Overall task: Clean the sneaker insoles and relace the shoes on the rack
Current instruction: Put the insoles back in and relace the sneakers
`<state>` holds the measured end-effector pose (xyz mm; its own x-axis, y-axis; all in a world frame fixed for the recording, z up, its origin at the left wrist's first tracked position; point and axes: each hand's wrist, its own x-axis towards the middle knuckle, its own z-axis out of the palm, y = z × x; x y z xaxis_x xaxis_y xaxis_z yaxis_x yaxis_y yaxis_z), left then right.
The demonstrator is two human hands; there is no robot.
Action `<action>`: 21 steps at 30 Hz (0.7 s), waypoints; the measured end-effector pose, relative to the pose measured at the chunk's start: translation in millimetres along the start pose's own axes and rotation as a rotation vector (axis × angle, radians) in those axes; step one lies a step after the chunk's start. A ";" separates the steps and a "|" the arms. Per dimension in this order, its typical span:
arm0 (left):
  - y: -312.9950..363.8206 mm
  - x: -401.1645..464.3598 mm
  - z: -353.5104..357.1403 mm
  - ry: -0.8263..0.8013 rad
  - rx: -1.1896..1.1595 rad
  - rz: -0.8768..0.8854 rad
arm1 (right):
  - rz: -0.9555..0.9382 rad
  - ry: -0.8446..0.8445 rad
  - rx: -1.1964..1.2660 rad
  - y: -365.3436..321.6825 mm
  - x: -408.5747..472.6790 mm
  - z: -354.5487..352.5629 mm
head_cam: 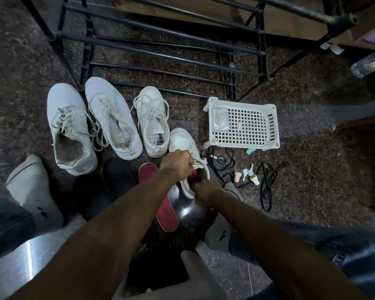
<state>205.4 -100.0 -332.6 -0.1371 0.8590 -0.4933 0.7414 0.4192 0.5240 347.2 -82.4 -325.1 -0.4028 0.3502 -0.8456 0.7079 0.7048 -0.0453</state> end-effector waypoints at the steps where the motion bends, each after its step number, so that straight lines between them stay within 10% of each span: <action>1: 0.1 -0.4 0.2 0.000 -0.004 -0.001 | 0.008 -0.003 0.060 -0.6 1.0 0.2; 8: -1.8 -2.3 2.7 -0.002 -0.041 0.007 | 0.018 -0.040 0.294 3.6 10.0 -0.5; 21: -79.4 -33.3 -23.6 0.337 0.120 0.021 | 0.115 0.380 0.232 8.9 17.1 -30.4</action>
<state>135.6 -155.0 -341.4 -0.3150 0.9242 -0.2159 0.8157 0.3799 0.4361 329.0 -51.3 -323.7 -0.4676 0.6503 -0.5987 0.8542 0.5066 -0.1168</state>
